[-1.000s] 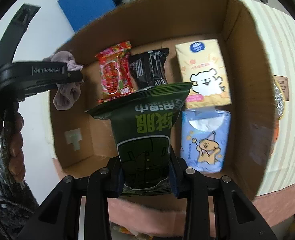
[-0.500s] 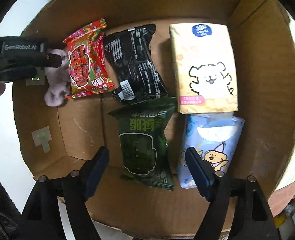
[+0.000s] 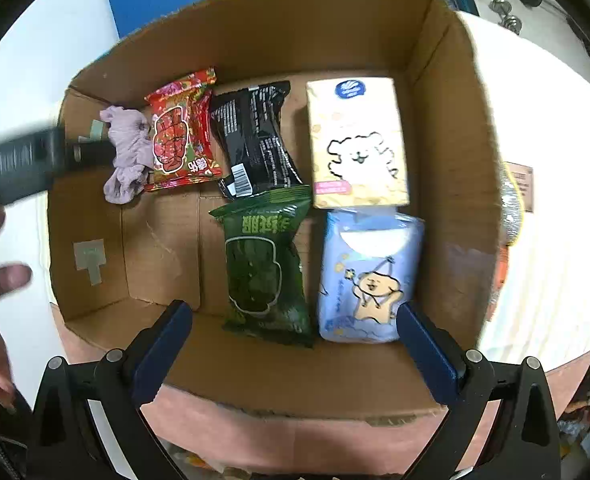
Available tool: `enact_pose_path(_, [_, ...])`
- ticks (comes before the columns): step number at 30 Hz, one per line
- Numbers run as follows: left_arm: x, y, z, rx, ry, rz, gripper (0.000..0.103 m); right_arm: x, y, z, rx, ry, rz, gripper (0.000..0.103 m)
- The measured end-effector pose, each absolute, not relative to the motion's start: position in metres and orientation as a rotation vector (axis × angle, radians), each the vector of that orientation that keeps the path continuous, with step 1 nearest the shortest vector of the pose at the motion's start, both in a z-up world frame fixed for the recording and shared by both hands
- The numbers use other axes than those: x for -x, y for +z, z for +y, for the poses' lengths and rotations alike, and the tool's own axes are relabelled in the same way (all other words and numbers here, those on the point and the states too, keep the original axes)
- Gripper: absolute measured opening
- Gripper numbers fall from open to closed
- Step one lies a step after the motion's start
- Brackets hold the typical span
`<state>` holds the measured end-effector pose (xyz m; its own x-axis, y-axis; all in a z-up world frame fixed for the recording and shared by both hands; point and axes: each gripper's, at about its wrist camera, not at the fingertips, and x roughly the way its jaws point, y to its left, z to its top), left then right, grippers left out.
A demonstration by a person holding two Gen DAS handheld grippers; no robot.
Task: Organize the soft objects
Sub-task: 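Place the cloth and green bag into the box, opening both tools, then grasp the yellow-rimmed sponge with left tool while right tool grasps orange snack bag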
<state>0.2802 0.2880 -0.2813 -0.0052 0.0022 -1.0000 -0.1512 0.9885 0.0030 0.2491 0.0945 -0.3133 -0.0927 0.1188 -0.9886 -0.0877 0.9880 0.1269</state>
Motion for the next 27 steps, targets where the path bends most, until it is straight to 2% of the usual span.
enact_pose_path(12, [-0.183, -0.222, 0.259, 0.163, 0.102, 1.439, 0.099, -0.209, -0.246, 0.074, -0.011, 0.234, 1.524, 0.103])
enact_pose_path(16, [-0.178, -0.193, 0.244, 0.136, 0.086, 1.393, 0.099, -0.200, -0.221, 0.057, -0.073, 0.271, 1.486, 0.103])
enact_pose_path(20, [-0.191, -0.164, 0.211, -0.005, 0.104, 1.332, 0.099, -0.202, -0.203, 0.006, -0.211, 0.224, 1.418, 0.103])
enact_pose_path(23, [-0.214, -0.153, 0.177, -0.128, 0.101, 1.302, 0.099, -0.213, -0.219, -0.047, -0.338, 0.137, 1.430, 0.103])
enact_pose_path(27, [-0.259, -0.161, 0.127, -0.222, 0.044, 1.310, 0.099, -0.227, -0.280, -0.104, -0.548, 0.044, 1.527, 0.103])
